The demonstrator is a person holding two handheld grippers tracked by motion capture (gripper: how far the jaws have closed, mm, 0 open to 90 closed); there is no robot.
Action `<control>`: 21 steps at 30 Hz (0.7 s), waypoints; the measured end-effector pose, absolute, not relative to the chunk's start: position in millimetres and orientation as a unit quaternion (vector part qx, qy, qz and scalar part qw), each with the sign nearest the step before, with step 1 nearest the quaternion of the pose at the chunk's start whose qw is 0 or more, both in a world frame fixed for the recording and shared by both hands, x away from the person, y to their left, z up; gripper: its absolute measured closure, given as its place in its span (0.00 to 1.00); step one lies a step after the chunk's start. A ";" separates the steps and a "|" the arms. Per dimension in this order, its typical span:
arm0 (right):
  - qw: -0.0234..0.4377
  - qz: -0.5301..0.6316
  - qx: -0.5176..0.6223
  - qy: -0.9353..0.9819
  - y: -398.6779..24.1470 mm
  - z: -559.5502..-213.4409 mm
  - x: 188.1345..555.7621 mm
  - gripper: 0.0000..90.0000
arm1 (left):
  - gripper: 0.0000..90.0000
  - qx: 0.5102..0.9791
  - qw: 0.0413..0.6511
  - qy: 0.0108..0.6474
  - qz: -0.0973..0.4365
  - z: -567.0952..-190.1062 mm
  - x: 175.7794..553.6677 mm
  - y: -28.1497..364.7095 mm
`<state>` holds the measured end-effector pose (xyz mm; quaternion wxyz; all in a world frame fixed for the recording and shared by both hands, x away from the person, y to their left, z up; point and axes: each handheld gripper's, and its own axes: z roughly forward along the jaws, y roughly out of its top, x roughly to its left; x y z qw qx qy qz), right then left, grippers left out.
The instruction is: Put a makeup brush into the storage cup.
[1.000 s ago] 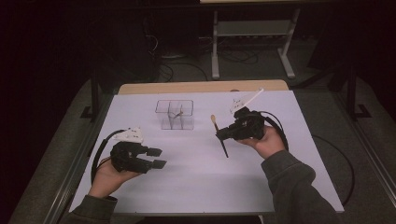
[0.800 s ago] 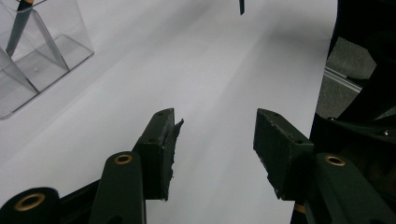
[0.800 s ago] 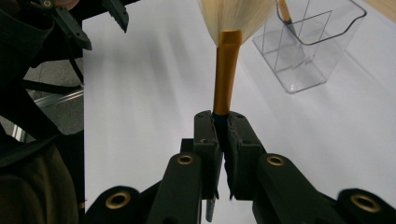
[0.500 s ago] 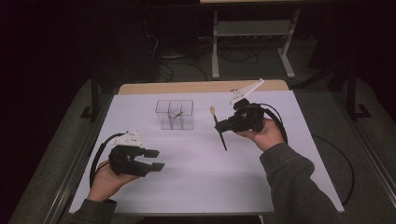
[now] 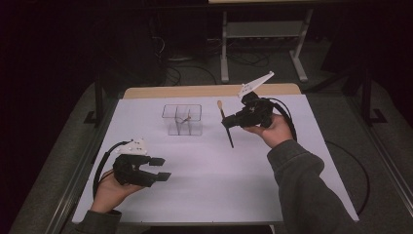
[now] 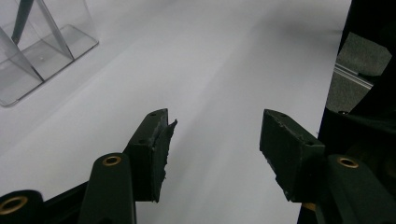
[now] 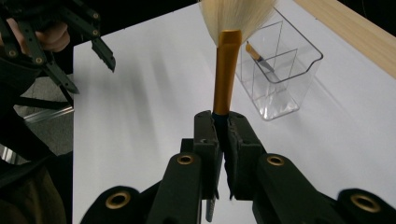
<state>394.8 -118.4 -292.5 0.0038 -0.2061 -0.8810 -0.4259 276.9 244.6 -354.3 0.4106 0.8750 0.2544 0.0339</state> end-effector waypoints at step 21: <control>-0.002 -0.430 -0.206 -0.879 -101.7 -281.8 414.3 0.92 | 0.44 0.874 0.408 0.261 0.034 -357.7 273.1 250.6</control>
